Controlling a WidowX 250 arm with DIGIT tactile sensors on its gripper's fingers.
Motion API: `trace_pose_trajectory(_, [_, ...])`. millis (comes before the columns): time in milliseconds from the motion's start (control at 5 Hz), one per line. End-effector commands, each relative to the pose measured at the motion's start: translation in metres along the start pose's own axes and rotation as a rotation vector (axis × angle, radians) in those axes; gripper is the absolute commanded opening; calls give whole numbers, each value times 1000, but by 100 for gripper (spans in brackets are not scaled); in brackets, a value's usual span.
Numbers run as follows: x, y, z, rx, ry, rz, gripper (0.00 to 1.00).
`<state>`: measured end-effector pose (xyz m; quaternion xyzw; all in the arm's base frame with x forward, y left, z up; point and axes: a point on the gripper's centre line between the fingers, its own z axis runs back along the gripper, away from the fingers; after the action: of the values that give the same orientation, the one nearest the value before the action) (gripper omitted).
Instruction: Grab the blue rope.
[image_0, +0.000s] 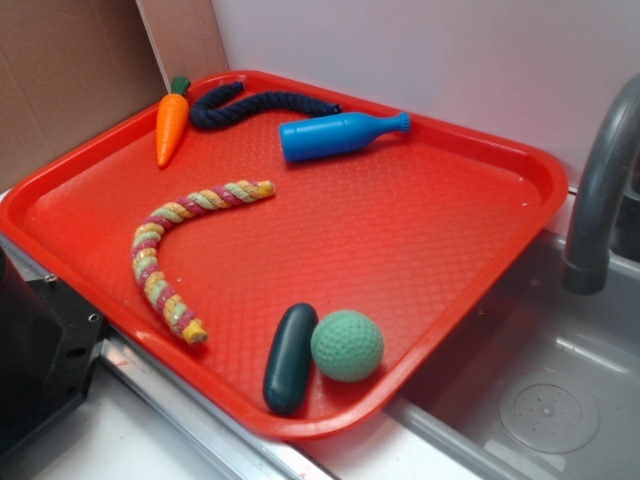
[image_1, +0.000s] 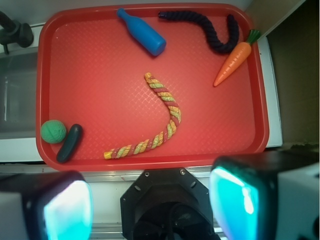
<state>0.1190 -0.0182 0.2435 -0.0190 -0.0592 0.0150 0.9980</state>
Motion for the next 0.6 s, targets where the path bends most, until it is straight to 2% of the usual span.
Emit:
trace_pose_trajectory(0, [0,0,0,0,0,0,100])
trace_pose_trajectory(200, [45,28,-52,-29,-22,-142,100])
trace_pose_trajectory(400, [70,37,-98,-65,27,-256,100])
